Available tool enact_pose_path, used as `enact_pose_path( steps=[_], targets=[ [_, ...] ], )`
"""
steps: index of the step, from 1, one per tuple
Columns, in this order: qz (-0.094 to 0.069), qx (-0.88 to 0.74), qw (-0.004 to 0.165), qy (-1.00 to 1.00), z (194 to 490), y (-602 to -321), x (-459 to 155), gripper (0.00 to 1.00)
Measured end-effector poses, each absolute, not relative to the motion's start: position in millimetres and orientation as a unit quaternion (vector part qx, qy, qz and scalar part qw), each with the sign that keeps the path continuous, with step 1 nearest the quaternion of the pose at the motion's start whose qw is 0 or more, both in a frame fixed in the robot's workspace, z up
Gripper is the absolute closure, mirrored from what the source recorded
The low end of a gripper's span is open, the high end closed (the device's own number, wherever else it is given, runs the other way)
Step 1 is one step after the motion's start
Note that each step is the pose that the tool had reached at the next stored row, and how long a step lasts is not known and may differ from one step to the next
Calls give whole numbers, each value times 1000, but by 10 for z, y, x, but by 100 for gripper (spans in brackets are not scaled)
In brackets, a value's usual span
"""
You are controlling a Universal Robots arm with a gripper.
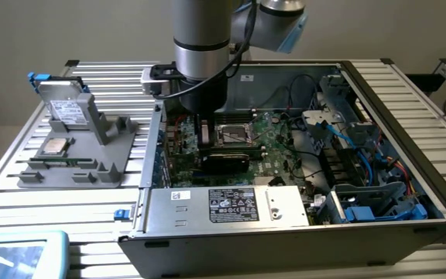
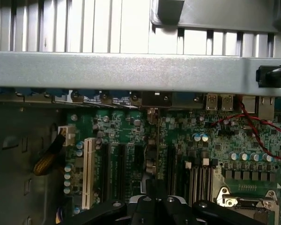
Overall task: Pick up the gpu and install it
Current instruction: 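Press down on the gpu until it lock into place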
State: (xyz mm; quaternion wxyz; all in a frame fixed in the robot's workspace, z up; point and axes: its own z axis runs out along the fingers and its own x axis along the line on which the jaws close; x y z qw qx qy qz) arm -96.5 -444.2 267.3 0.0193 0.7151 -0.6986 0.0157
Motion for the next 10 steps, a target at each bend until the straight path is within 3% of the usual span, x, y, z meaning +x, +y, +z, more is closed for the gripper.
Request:
enact_pose_path(
  steps=[10],
  targets=[
    [17, 715, 20, -698, 2627, -4442, -973, 89]
  ],
)
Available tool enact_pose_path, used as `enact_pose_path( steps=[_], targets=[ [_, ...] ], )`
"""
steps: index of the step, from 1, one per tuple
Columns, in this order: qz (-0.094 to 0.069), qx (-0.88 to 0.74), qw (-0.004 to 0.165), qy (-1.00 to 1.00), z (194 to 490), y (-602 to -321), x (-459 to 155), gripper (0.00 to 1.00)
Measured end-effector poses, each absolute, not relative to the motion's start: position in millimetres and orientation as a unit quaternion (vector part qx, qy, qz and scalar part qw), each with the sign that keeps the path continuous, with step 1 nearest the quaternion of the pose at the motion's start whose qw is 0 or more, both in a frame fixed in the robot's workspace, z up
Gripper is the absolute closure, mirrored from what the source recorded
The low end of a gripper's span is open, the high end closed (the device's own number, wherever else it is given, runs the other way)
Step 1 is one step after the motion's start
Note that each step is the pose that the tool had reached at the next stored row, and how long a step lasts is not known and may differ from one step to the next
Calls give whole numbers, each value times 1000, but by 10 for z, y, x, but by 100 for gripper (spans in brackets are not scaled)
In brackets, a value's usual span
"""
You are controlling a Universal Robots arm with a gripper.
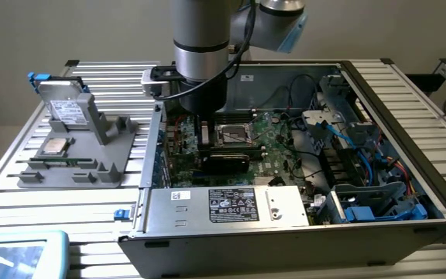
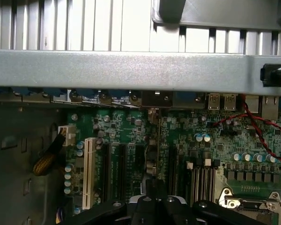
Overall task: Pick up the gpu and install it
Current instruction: 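Press down on the gpu until it lock into place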
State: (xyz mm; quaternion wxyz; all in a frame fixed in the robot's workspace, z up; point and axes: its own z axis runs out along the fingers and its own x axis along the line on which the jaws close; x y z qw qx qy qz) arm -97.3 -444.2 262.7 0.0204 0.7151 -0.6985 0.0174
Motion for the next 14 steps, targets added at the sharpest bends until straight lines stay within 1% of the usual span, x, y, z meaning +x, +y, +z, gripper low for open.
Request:
enact_pose_path(
  steps=[6, 14],
  targets=[
    [17, 715, 20, -699, 2804, -4442, -959, 89],
    [17, 715, 20, -699, 2813, -4444, -692, 89]
  ],
)
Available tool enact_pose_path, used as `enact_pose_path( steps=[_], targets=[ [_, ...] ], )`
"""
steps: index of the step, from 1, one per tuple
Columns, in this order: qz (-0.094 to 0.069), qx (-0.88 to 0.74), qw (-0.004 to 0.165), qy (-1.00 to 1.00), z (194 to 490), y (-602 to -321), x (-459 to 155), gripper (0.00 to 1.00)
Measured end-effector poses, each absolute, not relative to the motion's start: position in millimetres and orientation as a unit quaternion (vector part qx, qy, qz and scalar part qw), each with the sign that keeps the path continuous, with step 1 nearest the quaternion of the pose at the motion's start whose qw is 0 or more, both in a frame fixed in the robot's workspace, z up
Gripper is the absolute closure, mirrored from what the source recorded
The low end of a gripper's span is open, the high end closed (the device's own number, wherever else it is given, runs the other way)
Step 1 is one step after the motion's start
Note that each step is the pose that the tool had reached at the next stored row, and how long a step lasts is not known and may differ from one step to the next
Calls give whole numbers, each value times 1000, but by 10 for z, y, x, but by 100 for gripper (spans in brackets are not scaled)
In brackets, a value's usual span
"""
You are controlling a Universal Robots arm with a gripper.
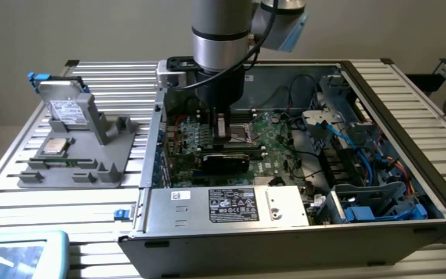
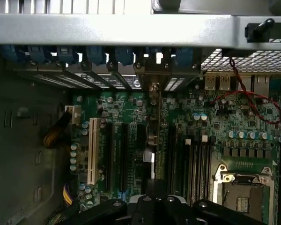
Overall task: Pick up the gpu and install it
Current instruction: 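Press down on the gpu until it lock into place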
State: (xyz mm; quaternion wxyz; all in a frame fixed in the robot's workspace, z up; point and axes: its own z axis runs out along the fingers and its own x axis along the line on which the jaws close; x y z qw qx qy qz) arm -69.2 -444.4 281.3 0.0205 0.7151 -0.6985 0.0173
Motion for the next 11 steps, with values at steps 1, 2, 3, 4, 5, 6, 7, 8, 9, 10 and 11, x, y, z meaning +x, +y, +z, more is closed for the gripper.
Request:
enact_pose_path(
  steps=[1, 2, 3, 4, 5, 6, 7, 8, 9, 10, 11],
  targets=[
    [17, 715, 21, -698, 2811, -4451, -681, 89],
    [17, 715, 20, -699, 2802, -4455, -679, 89],
    [17, 715, 20, -699, 2790, -4459, -679, 89],
    [17, 715, 20, -699, 2776, -4465, -679, 89],
    [17, 715, 21, -699, 2762, -4467, -679, 89],
    [17, 715, 21, -699, 2748, -4467, -677, 89],
    [17, 715, 20, -699, 2736, -4467, -674, 89],
    [17, 715, 21, -698, 2729, -4468, -667, 89],
    [17, 715, 21, -699, 2723, -4466, -661, 89],
    [17, 715, 21, -699, 2715, -4466, -660, 89],
    [17, 715, 21, -699, 2707, -4466, -660, 89]
  ],
)
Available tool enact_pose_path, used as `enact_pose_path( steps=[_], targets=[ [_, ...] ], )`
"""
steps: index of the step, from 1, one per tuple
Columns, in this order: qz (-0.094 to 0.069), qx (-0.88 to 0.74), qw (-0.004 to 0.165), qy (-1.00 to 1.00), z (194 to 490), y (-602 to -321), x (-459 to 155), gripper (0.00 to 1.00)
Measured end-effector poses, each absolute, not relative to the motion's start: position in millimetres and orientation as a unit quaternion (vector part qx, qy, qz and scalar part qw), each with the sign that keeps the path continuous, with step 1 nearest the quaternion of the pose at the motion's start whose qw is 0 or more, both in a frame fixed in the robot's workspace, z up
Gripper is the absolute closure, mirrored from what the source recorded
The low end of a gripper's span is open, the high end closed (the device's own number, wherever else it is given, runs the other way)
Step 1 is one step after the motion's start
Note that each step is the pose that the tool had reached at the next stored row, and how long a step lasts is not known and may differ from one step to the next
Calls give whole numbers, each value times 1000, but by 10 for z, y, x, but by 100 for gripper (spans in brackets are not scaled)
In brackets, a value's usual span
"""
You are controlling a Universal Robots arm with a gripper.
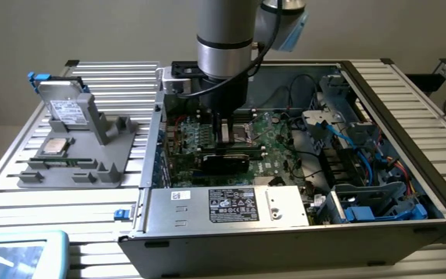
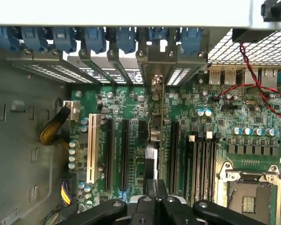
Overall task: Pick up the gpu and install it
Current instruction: 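Press down on the gpu until it lock into place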
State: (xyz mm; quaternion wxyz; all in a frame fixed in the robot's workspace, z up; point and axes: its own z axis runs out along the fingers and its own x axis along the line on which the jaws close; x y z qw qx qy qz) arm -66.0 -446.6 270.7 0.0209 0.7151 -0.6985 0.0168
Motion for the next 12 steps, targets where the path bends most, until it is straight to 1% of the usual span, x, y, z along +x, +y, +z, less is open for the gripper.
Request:
enact_pose_path(
  steps=[9, 12],
  targets=[
    [12, 715, 26, -698, 2625, -4465, -661, 89],
    [10, 715, 27, -698, 2723, -4463, -662, 89]
  ],
)
